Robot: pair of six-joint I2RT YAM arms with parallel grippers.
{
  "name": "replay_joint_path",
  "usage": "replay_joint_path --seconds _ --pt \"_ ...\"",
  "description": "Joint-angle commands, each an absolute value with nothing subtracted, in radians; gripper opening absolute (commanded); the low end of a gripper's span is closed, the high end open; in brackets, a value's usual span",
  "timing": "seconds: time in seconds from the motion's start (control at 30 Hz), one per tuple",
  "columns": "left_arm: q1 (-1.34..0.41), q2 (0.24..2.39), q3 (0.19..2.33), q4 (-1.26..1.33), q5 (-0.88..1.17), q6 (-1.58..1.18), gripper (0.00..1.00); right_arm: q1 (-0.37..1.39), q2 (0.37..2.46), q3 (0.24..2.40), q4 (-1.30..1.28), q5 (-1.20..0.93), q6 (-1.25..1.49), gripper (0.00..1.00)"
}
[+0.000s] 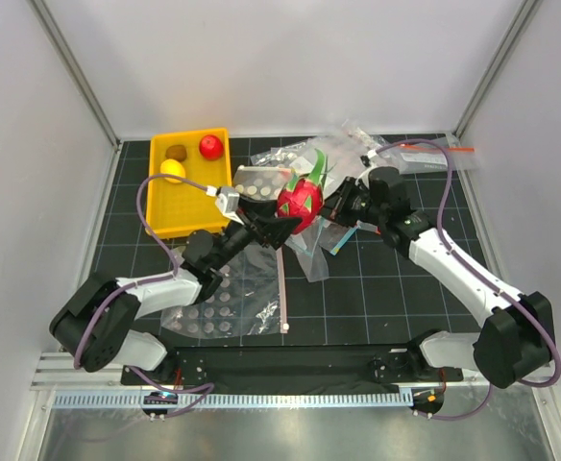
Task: Place the food in the zip-top bag and seal the zipper
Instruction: Place the fake fruit in the zipper food storage bag.
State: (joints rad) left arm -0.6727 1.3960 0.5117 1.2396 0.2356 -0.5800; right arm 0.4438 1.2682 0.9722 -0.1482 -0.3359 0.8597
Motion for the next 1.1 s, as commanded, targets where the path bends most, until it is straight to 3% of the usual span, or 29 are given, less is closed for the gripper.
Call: replay_joint_path --seconds 0.0,0.27,0.4,0.43,0.5,0.6,0.83,1.07 --pt "-0.695 1.404 0.540 1.246 0.238 -0.499 0.34 0.419 1.226 1.006 -0.094 -0.361 0.839 0.01" --pt "-0.739 1.387 0.569 1.080 0.195 -0.362 0.38 0.361 1.218 1.006 -0.124 -0.356 0.805 0.01" --pt "-0.749 1.399 0.584 1.062 0.186 -0.359 0.62 0.353 1.216 1.005 -0.133 -0.351 0.796 0.01" --pt "-0.752 1.397 0.591 1.048 0.187 -0.357 0.73 0.353 1.216 1.005 -0.133 -0.350 0.796 0.01" --pt "-0.756 1.382 0.607 1.020 0.187 -0.356 0.86 0.353 1.218 1.002 -0.132 -0.347 0.793 0.01" --pt "-0.758 1.339 0.647 0.925 0.170 -0.351 0.96 0.351 1.221 0.996 -0.129 -0.342 0.792 0.01" --pt "-0.767 1.207 0.773 0.516 0.046 -0.327 1.00 0.351 1.224 0.988 -0.127 -0.333 0.782 0.01" --pt "-0.769 1.106 0.862 0.283 -0.047 -0.376 1.00 0.351 1.221 0.988 -0.135 -0.318 0.772 0.01"
